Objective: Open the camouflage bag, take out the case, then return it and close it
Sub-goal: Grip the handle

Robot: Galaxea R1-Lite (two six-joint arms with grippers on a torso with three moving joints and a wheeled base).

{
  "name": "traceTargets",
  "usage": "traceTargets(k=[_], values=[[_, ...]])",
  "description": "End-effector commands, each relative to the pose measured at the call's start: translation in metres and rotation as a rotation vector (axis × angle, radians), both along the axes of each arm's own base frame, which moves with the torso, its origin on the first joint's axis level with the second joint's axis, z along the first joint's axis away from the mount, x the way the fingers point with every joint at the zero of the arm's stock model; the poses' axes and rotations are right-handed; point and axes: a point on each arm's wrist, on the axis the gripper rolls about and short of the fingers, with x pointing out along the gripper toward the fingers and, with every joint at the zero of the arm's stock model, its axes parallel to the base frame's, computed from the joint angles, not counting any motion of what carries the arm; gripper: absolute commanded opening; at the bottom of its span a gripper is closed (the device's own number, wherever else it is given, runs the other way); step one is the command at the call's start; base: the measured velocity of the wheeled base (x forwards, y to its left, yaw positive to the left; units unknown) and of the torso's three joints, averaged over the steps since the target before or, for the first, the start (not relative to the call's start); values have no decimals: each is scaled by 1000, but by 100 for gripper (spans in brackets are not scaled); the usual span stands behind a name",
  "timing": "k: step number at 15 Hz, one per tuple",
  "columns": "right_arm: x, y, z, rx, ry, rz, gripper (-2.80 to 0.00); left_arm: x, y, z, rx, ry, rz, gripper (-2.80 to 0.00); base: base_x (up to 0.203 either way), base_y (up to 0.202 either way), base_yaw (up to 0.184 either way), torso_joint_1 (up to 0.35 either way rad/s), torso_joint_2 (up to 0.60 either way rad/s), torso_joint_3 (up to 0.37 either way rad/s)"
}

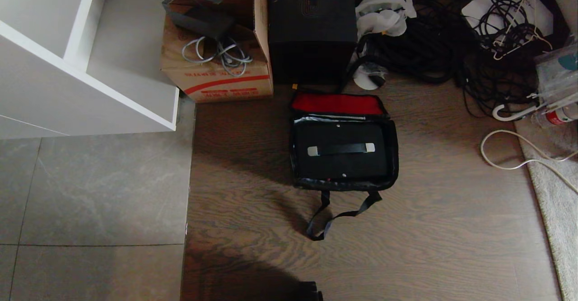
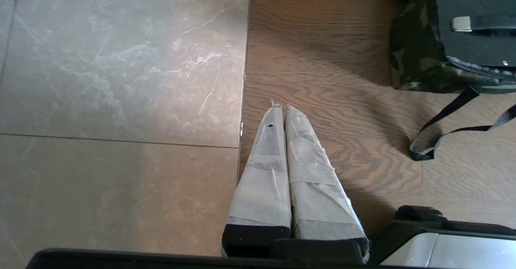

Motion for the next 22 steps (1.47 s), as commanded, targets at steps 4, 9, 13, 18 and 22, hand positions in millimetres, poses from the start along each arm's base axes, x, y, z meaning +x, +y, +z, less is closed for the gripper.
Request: traceTargets(k=[4,9,13,18,22], values=[[72,2,97,115,362,59,-280,1,0,-3,-1,8,1,-280,0,0,0,0,0,0],[155,5,99,38,638,209,-280,1,0,-3,-1,8,1,-280,0,0,0,0,0,0],[222,9,100,-55,685,227,-280,1,0,-2,-1,7,1,-280,0,0,0,0,0,0],[250,51,113,148,645,221,-280,1,0,-3,-1,8,1,-280,0,0,0,0,0,0],[215,56,94,235,688,197,-280,1,0,-3,-1,8,1,-280,0,0,0,0,0,0]])
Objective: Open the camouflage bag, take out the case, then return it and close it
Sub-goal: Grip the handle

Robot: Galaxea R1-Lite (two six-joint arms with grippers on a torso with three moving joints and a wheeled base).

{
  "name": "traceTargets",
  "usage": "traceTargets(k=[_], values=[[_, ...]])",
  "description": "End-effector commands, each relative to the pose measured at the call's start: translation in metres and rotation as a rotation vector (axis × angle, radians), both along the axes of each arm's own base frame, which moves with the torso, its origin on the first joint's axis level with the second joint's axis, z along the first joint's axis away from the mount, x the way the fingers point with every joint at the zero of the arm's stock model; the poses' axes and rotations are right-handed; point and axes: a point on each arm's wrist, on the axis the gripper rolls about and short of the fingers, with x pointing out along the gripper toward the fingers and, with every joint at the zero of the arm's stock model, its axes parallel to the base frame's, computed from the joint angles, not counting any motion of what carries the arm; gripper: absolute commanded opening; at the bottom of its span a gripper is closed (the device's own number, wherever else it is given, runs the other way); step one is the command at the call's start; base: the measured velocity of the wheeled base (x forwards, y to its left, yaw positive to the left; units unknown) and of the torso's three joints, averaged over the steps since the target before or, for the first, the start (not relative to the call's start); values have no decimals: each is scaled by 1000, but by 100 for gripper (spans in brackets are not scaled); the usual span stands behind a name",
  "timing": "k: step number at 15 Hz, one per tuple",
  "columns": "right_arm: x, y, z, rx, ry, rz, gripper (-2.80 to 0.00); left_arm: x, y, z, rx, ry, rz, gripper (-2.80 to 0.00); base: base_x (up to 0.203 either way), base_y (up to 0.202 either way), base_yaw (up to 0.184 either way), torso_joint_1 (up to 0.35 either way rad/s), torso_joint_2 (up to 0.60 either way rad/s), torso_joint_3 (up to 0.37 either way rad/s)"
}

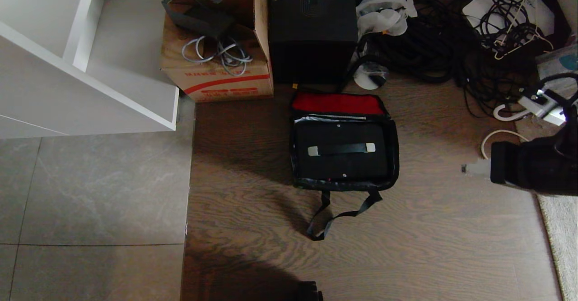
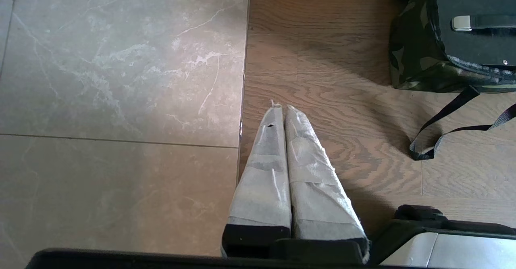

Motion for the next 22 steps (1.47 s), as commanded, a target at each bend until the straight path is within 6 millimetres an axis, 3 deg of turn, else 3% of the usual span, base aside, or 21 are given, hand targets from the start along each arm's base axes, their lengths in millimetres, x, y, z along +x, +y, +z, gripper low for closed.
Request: traceTargets(k=[1,3,9,13,17,22], values=[[-25,-3,-22,26,49,-8,-280,1,0,-3,-1,7,0,-280,0,0,0,0,0,0],[-33,-4,-34,109,22,-13,-280,1,0,-3,-1,8,0,-280,0,0,0,0,0,0],[-17,9,-78,247,50,-51,-280,1,0,-3,-1,8,0,-280,0,0,0,0,0,0],[22,38,-124,193,78,-8,-280,1,0,-3,-1,8,0,-280,0,0,0,0,0,0],[48,79,-135,126,-65,51,-280,1,0,-3,-1,8,0,-280,0,0,0,0,0,0],[61,98,-145,162,-125,58,-280,1,0,-3,-1,8,0,-280,0,0,0,0,0,0]])
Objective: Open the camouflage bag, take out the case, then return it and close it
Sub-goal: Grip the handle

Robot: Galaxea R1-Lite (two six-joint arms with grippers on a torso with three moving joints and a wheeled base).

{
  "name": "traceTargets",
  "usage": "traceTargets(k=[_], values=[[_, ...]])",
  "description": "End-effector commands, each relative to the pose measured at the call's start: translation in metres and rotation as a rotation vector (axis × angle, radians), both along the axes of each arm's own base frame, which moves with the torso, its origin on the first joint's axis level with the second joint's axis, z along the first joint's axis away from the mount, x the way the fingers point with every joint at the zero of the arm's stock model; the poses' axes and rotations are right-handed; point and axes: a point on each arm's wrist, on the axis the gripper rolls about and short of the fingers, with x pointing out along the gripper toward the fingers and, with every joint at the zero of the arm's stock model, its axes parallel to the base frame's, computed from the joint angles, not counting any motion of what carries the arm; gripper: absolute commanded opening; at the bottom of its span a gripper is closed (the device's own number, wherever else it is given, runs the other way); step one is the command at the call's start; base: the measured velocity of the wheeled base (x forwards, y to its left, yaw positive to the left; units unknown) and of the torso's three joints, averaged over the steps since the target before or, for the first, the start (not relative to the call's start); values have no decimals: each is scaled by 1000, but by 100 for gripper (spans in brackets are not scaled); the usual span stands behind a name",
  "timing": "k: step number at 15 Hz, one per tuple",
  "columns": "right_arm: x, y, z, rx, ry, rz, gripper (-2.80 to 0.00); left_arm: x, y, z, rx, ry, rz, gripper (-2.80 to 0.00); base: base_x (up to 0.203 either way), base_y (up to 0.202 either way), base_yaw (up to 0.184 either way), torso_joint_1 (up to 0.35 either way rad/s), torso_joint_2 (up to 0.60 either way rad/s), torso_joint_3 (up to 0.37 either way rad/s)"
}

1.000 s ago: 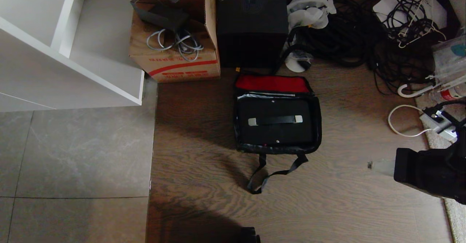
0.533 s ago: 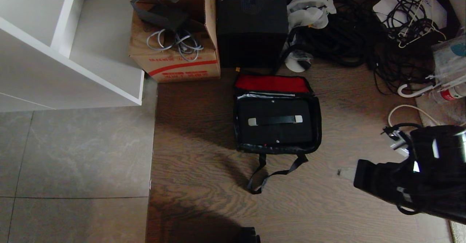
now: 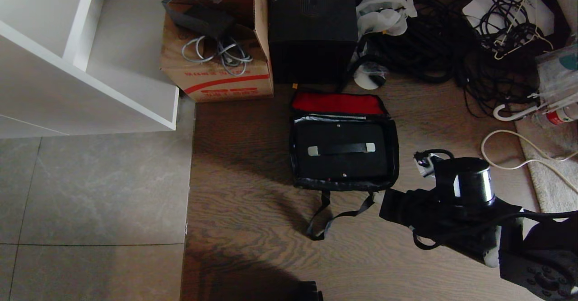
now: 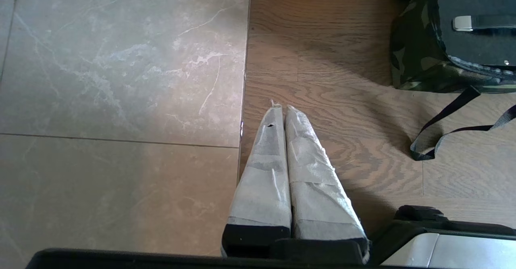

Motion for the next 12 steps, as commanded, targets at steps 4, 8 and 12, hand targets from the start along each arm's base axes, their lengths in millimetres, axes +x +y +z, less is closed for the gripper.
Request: traceTargets(k=[4,8,12], values=[[-4,8,-17,-85,17,13,0,1,0,-2,-1,8,0,-280,0,0,0,0,0,0],[-14,17,-8,-119,-22,18,0,1,0,-2,-1,7,0,-280,0,0,0,0,0,0],[-23,18,-29,-437,52,-92,0,1,0,-3,-1,7,0,-280,0,0,0,0,0,0]])
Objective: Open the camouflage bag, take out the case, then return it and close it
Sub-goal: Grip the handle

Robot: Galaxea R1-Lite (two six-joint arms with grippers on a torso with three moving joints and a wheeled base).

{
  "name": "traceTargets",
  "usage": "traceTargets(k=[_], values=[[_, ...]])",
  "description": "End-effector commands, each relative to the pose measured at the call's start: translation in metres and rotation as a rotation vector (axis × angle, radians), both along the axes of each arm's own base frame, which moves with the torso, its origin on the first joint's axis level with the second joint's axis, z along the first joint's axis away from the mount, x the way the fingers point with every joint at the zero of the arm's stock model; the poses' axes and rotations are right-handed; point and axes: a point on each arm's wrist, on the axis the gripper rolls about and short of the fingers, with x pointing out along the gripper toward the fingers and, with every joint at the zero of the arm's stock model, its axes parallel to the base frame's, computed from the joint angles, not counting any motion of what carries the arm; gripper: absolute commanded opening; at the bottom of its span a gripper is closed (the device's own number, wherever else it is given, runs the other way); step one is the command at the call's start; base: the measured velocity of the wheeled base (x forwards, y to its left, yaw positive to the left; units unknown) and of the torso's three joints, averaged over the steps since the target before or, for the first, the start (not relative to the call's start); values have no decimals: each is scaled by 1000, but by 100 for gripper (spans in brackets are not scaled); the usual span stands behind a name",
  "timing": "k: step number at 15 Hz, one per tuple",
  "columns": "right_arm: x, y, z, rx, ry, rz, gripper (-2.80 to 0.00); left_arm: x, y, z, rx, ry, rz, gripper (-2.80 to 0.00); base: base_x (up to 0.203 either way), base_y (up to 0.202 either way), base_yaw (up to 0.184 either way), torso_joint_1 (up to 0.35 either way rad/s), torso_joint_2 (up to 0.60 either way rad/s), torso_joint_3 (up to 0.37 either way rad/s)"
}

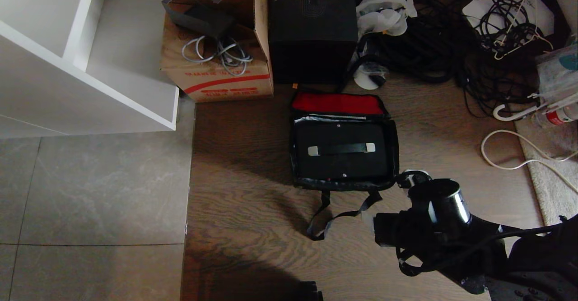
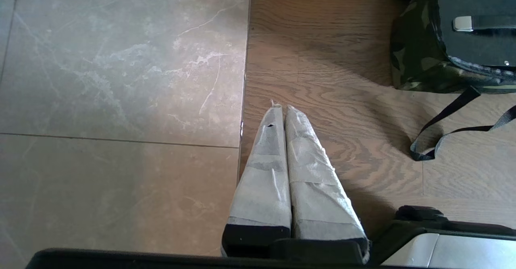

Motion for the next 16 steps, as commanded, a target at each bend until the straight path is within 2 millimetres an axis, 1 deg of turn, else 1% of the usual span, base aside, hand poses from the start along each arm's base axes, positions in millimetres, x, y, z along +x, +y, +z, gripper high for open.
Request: traceTargets(k=[1,2,4,6,9,10,12,16], values=[[-3,-2,-11,-191,42,-38,0,1,0,-2,-1,8,0,-280,0,0,0,0,0,0],[-2,-2,-12,-245,35,-38,0,1,0,-3,-1,8,0,-280,0,0,0,0,0,0],[-1,0,-11,-299,22,-18,0,1,0,-2,-1,8,0,-280,0,0,0,0,0,0],[-3,-3,-13,-390,8,-40,0,1,0,-3,-1,7,0,-280,0,0,0,0,0,0],[-6,-6,-5,-397,-14,-22,0,1,0,-3,-1,7,0,-280,0,0,0,0,0,0],[-6,-6,-6,-398,-11,-25,0,1,0,-3,-1,8,0,-280,0,0,0,0,0,0],[-5,-5,0,-382,-28,-22,0,1,0,-3,-1,8,0,-280,0,0,0,0,0,0],[-5,-5,0,-377,-29,-24,0,1,0,-3,-1,8,0,-280,0,0,0,0,0,0]])
